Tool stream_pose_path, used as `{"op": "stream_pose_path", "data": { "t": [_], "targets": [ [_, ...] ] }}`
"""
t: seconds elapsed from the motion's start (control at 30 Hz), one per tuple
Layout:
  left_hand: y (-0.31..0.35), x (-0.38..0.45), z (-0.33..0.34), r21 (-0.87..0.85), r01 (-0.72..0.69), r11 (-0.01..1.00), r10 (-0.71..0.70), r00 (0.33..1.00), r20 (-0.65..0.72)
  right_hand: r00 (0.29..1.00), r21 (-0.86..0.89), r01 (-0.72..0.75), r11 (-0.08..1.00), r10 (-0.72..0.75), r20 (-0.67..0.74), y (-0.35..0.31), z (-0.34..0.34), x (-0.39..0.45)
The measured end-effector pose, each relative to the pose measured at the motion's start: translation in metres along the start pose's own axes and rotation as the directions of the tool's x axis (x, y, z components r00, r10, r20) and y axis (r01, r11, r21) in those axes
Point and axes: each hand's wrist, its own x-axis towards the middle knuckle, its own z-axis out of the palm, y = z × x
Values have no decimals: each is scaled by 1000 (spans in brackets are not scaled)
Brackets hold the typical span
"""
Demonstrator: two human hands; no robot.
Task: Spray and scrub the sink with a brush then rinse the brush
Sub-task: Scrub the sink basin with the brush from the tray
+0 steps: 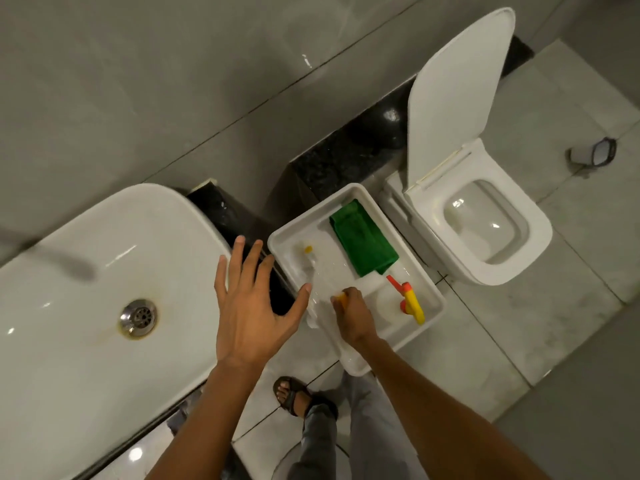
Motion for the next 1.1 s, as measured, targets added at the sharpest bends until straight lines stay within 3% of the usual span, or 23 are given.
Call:
{"op": "stream_pose_path", "data": {
  "t": [0.17,0.27,0.37,0.5,0.6,0.73,0.87,0.97,1.0,1.1],
  "targets": [
    [0,-4,-13,-50,-41,998,43,999,29,998,60,33,998,-30,-61,-2,-13,-48],
    [-6,-17,-22,-110,-105,988,101,994,-42,987,93,94,991,-81,-136,-14,-26,-79],
    [-27,-44,-36,-202,-7,979,-17,993,-115,961,116,189,975,-160,-226,-34,-39,-114],
    [-73,-85,-59,-267,213,940,-249,962,-108,901,160,380,911,-326,-286,-72,-52,-167],
    [-127,-111,-80,-269,332,904,-385,906,-174,883,127,454,882,-426,-196,-109,-48,-206],
    [-203,-146,-104,-204,548,811,-583,786,-207,879,-33,470,882,-463,115,-158,-26,-252],
    [-247,-176,-101,-104,574,812,-583,797,-158,882,-242,433,868,-353,312,-191,31,-271],
    [-251,-185,-94,-135,555,821,-571,801,-176,860,-568,481,667,-235,452,-210,82,-275],
    [-252,-186,-93,-130,544,829,-560,807,-189,842,-625,514,587,-206,499,-219,97,-275],
    [-252,-186,-90,-154,521,839,-543,814,-207,783,-658,582,477,-110,613,-252,133,-269]
  ]
}}
